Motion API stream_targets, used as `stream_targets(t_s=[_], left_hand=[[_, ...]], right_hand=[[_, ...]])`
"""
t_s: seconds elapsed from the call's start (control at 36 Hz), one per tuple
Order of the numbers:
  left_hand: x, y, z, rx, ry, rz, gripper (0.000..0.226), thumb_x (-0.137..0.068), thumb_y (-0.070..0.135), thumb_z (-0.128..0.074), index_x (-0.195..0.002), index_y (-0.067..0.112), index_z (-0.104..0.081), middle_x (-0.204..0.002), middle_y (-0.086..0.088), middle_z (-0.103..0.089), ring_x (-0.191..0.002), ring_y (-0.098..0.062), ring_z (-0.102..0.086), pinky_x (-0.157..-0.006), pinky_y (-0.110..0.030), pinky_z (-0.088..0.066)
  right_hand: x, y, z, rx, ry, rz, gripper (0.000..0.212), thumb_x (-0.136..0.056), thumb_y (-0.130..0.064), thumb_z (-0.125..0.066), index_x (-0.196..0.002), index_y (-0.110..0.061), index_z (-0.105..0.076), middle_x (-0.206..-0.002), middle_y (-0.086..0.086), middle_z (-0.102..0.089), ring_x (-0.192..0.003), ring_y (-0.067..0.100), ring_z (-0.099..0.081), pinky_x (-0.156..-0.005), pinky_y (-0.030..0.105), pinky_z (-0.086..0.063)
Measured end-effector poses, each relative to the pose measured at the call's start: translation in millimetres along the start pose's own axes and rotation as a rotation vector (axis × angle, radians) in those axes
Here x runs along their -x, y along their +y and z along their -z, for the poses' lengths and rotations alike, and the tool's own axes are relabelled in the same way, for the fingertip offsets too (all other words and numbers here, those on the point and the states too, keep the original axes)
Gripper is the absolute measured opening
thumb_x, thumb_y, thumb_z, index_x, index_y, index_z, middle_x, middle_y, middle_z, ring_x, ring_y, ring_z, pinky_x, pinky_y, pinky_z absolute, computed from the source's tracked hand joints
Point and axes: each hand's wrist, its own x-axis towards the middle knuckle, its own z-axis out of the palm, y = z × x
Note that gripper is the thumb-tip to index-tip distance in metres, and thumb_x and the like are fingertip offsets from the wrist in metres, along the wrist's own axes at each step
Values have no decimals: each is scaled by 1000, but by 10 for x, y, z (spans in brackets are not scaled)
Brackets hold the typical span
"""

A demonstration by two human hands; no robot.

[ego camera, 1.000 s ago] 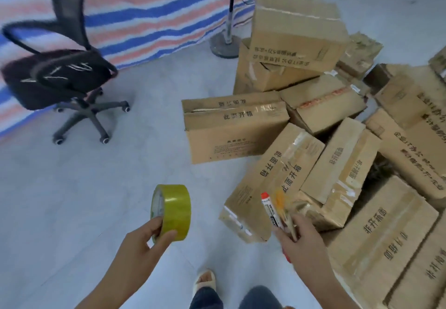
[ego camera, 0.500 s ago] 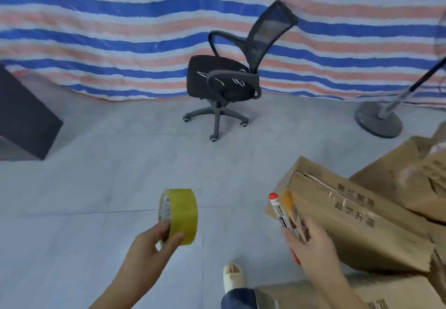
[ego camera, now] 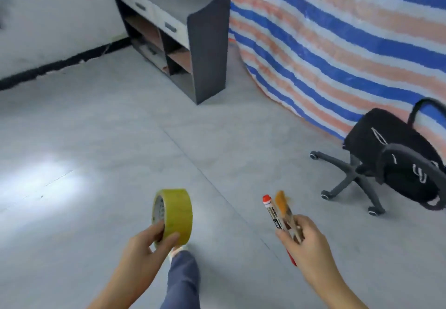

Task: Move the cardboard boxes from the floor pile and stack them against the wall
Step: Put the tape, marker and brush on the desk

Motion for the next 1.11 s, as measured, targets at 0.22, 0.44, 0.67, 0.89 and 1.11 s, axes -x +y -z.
stream_targets(t_s=[0.22,0.44,0.67,0.89,1.11], left_hand=[[-550,-693,1067,44,240,158,43,-54,70,-44,-90,49,-55,-80,-1,-71,-79,-19,-66,-71,-25,-48],[-1007,-1184,2184,26,396,234,52,-61,66,-46,-76,19,-62,-70,-6,-64,-75,-24,-61,-64,-23,-43],[-1319,-1626,2936,97,611,304,37,-63,65,-48,-90,41,-58,-75,0,-67,-77,-19,-62,-68,-23,-44],[-1919,-2197,3771,133,806,372,29,-66,62,-53,-81,39,-61,-69,0,-63,-72,-22,-60,-63,-30,-44],[-2445,-2557,4822,135,1005,471,41,-67,63,-50,-83,27,-58,-67,-6,-58,-66,-23,-54,-58,-27,-40]], right_hand=[[-965,-1193,-1131,61,-124,215,21,-84,-17,-71,-77,-26,-53,-66,-2,-51,-53,9,-51,-53,16,-37],[-1517,-2504,-2251,80,-291,385,16,-86,-21,-69,-80,-26,-55,-66,1,-50,-56,18,-46,-53,27,-37],[-1984,-3469,-3253,170,-498,492,11,-87,-21,-68,-88,-18,-58,-74,0,-51,-61,12,-47,-53,14,-42],[-2626,-4457,-4497,230,-631,598,11,-87,-23,-68,-85,-21,-57,-77,0,-53,-60,12,-46,-53,19,-40],[-3025,-5821,-5789,256,-852,738,11,-88,-22,-67,-83,-23,-57,-73,1,-51,-57,16,-47,-51,18,-36]])
